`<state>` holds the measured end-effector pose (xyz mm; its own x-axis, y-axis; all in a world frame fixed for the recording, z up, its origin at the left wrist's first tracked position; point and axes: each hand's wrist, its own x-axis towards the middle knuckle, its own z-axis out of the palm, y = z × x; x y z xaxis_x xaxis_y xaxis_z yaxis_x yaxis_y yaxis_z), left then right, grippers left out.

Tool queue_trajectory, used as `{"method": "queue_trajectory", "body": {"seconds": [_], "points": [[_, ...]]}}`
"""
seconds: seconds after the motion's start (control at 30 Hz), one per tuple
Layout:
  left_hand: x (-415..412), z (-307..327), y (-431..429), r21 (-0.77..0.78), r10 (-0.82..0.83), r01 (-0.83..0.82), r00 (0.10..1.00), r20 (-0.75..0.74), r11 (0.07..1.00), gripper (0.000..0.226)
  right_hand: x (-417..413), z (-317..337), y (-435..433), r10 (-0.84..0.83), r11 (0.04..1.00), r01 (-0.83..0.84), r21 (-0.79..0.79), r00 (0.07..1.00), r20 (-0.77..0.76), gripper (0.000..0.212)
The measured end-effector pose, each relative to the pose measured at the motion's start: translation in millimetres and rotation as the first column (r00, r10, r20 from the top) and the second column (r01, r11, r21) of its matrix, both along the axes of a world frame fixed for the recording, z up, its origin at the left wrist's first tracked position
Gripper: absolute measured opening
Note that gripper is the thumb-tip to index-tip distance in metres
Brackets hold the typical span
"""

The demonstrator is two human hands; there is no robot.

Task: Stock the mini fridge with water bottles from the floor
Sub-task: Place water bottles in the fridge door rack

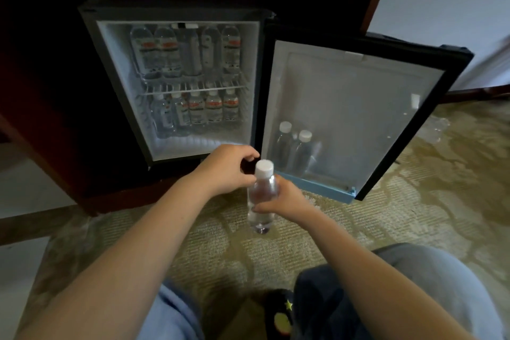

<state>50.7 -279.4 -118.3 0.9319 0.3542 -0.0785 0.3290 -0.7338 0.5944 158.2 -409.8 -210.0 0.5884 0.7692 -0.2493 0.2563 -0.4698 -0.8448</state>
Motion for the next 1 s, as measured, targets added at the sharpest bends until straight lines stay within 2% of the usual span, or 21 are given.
{"method": "queue_trajectory", "body": {"seconds": [0.07,0.13,0.23,0.33,0.43,0.5,0.57,0.7,0.83,1.0], "points": [[10,-6,2,-0.102,0.064,-0.064,0.998,0.0,0.993,0.055,23,2,-11,-0.203,0.976,0.209,0.058,0.975,-0.089,0.06],[22,-15,6,-0.148,0.09,-0.098,0.994,-0.061,0.984,0.056,49,7,-23,-0.378,0.909,0.398,0.121,0.912,-0.16,0.06],[51,-26,8,-0.132,0.109,-0.125,0.987,-0.12,0.983,0.055,83,14,-39,-0.589,0.774,0.602,0.195,0.798,-0.128,0.056],[92,-29,2,-0.095,0.116,-0.126,0.988,-0.103,0.988,0.054,110,16,-50,-0.709,0.666,0.712,0.224,0.697,-0.106,0.05],[137,-27,-5,0.043,0.077,-0.073,0.993,-0.092,0.996,0.054,131,4,-54,-0.736,0.625,0.757,0.188,0.652,-0.179,0.052],[163,-25,-7,0.17,0.04,-0.021,0.993,-0.11,0.985,0.058,141,-6,-50,-0.749,0.611,0.774,0.165,0.633,-0.197,0.056],[187,-24,-6,0.233,0.018,0.013,0.991,-0.129,0.972,0.058,151,-16,-43,-0.749,0.609,0.775,0.169,0.632,-0.2,0.061],[218,-35,-11,0.287,-0.019,0.074,0.981,-0.191,0.955,0.052,162,-31,-26,-0.73,0.657,0.743,0.129,0.67,-0.138,0.069],[228,-54,-16,0.323,-0.035,0.099,0.979,-0.198,0.941,0.037,158,-49,-14,-0.682,0.715,0.695,0.075,0.717,-0.141,0.059],[231,-61,-19,0.319,-0.042,0.092,0.986,-0.159,0.943,0.03,159,-59,-13,-0.686,0.706,0.703,0.09,0.71,-0.16,0.057]]}}
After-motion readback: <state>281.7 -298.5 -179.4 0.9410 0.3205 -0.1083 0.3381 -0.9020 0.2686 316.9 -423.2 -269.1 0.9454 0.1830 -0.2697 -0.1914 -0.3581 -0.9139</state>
